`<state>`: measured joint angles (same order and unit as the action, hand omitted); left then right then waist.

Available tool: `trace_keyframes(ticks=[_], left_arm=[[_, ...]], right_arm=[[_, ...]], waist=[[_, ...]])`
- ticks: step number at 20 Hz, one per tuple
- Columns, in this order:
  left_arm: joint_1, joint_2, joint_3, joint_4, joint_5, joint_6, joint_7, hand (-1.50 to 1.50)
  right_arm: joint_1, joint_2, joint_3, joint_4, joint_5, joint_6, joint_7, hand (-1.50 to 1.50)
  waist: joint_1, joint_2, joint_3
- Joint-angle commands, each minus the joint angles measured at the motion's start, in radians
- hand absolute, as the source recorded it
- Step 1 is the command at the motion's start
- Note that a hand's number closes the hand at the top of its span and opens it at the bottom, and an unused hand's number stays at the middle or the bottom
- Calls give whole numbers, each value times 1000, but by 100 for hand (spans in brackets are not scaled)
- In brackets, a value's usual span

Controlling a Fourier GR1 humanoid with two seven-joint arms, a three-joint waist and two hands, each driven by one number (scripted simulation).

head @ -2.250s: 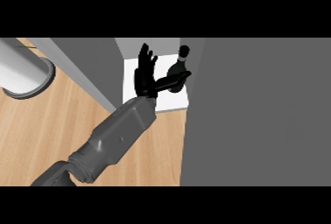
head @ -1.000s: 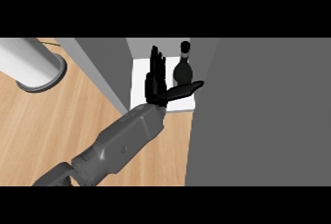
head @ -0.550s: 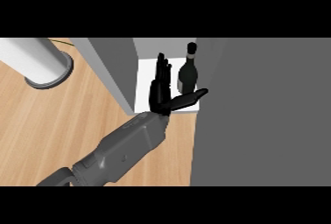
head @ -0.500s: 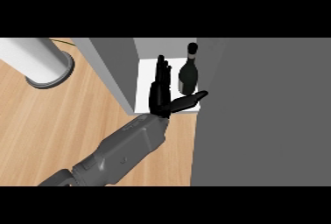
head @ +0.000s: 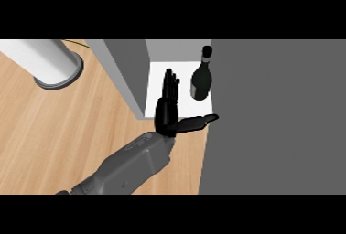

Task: Pick up the wine, place it into the cabinet and close the cabinet

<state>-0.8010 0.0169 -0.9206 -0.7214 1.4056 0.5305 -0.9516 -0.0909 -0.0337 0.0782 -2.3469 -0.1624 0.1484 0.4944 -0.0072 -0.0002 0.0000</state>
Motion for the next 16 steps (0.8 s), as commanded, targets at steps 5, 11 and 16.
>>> trace_keyframes(ticks=[5,11,16], left_arm=[[141,50,-8,-221,-173,30,26,-150],[287,193,-52,-495,-267,44,77,-150],[325,381,-22,-739,-307,46,221,-150]], right_arm=[[15,-23,-26,-21,-20,8,25,-150],[47,-17,-29,-33,20,9,-34,-150],[9,-29,-38,30,-17,32,-36,-150]], waist=[[9,-2,0],[12,-4,0],[17,-3,1]])
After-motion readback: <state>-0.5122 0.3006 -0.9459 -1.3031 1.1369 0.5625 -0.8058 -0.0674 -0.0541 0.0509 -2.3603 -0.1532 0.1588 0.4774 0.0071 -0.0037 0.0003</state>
